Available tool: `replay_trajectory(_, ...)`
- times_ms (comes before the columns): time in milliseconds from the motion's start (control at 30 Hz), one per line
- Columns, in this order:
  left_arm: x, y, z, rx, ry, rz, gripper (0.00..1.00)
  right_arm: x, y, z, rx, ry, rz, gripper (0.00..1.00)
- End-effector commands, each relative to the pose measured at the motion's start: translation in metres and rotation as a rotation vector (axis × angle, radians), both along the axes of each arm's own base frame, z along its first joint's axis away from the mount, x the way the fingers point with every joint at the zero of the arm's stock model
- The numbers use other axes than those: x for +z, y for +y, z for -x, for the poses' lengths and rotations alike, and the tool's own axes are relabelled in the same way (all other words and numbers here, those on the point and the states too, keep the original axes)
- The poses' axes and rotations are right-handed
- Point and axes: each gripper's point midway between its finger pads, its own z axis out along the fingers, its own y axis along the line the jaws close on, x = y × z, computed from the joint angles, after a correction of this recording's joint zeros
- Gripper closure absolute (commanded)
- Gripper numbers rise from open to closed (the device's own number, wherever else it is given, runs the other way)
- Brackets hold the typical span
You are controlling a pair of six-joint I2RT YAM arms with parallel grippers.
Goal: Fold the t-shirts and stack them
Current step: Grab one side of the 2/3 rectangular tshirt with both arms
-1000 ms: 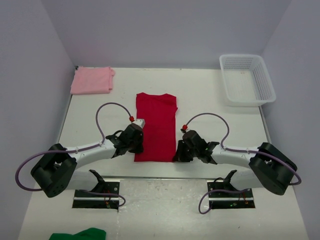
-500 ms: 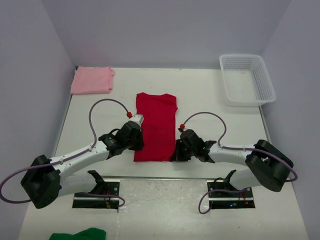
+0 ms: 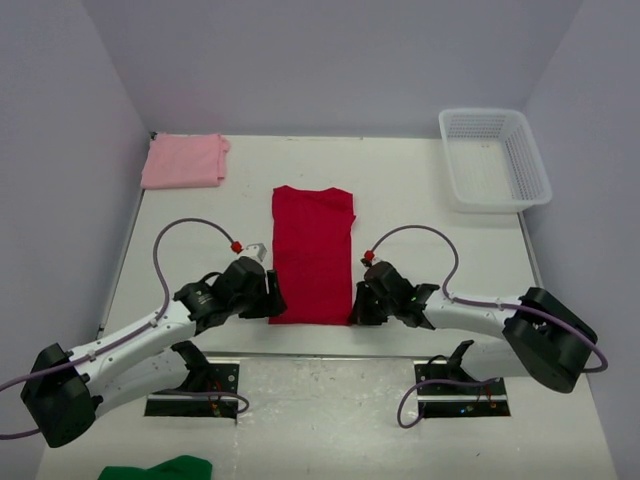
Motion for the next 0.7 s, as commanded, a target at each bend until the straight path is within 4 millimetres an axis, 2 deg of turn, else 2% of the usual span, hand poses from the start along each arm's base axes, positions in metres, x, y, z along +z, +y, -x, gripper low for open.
replay_trajectory(0,-0.007,-0.004,0.018,0.015,0.081,0.067,0.37,-0.014,-0.018,0.011,0.01,0.011,0.07,1.0)
replay_trajectory(100,-0.017,0.004,0.02,0.031,0.102,0.041,0.36,-0.015,-0.02,0.013,0.009,0.011,0.069,1.0)
replay_trajectory(333,-0.041,0.006,0.03,0.035,0.164,0.04,0.39,-0.011,-0.019,0.016,0.008,0.006,0.051,1.0)
replay_trajectory(600,-0.053,0.011,0.031,0.051,0.182,0.006,0.42,-0.012,-0.018,0.017,0.011,0.006,0.048,1.0)
replay_trajectory(667,-0.053,0.008,0.03,0.043,0.173,0.027,0.43,-0.015,-0.019,0.019,0.011,0.012,0.049,1.0)
